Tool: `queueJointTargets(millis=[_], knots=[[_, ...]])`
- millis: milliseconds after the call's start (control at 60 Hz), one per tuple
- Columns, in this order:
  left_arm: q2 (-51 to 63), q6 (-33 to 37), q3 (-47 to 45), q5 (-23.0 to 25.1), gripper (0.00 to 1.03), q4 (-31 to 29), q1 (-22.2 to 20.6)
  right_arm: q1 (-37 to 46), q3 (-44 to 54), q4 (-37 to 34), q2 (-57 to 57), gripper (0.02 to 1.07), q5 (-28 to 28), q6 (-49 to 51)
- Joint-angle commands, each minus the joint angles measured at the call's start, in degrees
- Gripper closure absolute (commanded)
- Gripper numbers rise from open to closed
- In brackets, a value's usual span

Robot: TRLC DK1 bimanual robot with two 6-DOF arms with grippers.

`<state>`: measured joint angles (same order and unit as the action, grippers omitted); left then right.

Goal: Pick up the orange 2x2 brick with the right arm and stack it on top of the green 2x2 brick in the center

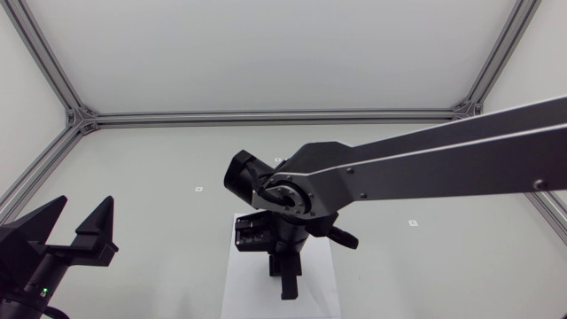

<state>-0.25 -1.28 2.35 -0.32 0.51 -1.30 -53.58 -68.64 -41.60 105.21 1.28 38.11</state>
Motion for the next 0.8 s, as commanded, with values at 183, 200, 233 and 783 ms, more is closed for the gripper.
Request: queueJointTargets(millis=[183,200,233,783], knots=[[-0.45,0.75,-2.35,0.23,0.04,-0.78,0.16,-0.12,-1.23,-1.46,2.46,0.92,-0.49,1.62],[-0.45,0.75,-2.35,0.23,0.04,-0.87,0.16,-0.12,-1.41,-1.55,2.63,0.92,-0.49,1.62],[-0.45,0.75,-2.35,0.23,0.04,-0.87,0.16,-0.03,-1.58,-1.55,2.72,0.92,-0.49,1.53],[-0.45,0.75,-2.35,0.23,0.04,-0.78,0.16,0.06,-2.46,-2.34,4.22,0.92,-0.49,0.48]])
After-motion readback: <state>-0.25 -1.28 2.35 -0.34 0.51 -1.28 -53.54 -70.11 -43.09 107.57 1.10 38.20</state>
